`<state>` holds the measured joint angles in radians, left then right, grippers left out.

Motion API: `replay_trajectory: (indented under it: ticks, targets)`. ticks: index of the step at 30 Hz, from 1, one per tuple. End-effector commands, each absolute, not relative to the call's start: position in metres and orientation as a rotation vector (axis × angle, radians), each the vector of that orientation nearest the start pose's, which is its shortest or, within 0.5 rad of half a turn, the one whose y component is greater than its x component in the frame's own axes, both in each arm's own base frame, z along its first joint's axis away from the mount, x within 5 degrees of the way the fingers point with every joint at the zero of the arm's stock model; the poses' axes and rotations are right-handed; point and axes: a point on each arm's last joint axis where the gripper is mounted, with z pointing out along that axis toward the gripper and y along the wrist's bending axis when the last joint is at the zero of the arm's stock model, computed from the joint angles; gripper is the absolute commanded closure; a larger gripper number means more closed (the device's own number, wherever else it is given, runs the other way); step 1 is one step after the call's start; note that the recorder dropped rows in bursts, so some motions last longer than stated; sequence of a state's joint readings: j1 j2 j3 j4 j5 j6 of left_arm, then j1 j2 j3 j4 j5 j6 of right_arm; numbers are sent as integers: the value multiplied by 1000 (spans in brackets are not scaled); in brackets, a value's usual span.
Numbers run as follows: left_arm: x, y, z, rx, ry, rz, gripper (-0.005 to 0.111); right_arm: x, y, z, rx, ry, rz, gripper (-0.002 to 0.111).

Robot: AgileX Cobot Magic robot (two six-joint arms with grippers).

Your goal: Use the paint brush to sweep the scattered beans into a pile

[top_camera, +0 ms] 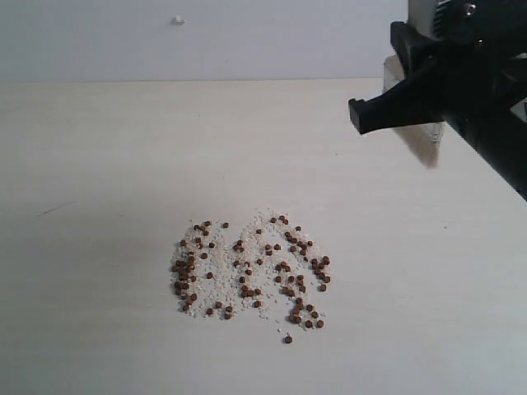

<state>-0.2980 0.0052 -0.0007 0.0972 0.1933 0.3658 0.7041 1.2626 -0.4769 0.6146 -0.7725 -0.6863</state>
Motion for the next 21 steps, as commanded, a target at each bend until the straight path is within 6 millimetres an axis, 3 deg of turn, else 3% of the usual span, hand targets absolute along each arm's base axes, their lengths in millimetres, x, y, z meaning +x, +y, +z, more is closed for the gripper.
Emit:
replay_trajectory:
  ticks: [1, 4, 10, 14, 18, 21]
  targets:
    - [54, -15, 196, 604, 1565, 138, 107, 206, 130, 248, -525, 1571, 181, 108]
    - [54, -15, 196, 604, 1565, 138, 107, 212, 119, 241, -495, 1650, 236, 108]
    - [54, -15, 196, 604, 1565, 138, 107, 225, 85, 227, -277, 1870, 260, 108]
    - [54, -15, 196, 604, 1565, 138, 107, 224, 65, 214, -113, 1959, 172, 108]
    - [54, -15, 196, 604, 1565, 138, 107, 219, 69, 202, -433, 1966, -33, 108]
    - [54, -15, 196, 604, 1565, 138, 107, 218, 72, 194, -409, 1980, -85, 108]
